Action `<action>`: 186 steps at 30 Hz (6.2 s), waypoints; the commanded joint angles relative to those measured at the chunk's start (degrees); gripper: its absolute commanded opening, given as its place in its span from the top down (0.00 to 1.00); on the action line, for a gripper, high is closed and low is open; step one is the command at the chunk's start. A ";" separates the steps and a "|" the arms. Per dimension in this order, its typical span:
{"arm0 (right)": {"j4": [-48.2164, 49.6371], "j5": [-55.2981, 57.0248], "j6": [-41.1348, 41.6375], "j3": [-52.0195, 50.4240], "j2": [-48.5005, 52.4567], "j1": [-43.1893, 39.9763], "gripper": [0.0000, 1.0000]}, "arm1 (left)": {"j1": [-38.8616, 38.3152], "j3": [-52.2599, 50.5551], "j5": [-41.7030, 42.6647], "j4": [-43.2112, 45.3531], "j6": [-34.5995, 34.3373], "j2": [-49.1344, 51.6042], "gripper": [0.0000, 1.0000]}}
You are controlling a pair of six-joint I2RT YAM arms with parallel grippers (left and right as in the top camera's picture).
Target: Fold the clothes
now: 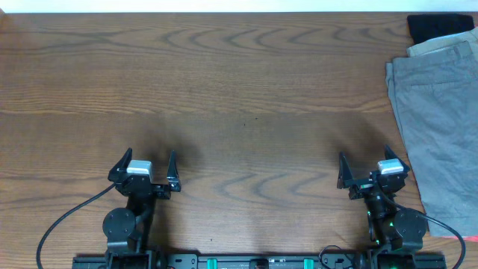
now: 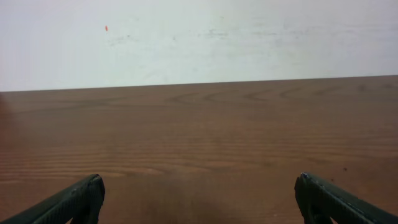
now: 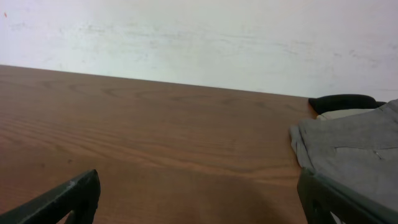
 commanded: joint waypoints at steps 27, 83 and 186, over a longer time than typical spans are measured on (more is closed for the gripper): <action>-0.24 0.31 -0.72 -0.15 -0.50 -0.52 0.01 | 0.24 -1.07 0.81 -1.75 0.57 -0.31 0.02; -0.22 0.28 -0.74 -0.15 -0.50 -0.52 0.01 | 0.24 -1.07 0.81 -1.75 0.57 -0.31 0.02; -17.64 36.39 -11.13 80.08 109.72 -1.62 0.01 | 0.24 -1.07 0.81 -1.73 0.57 -0.31 0.02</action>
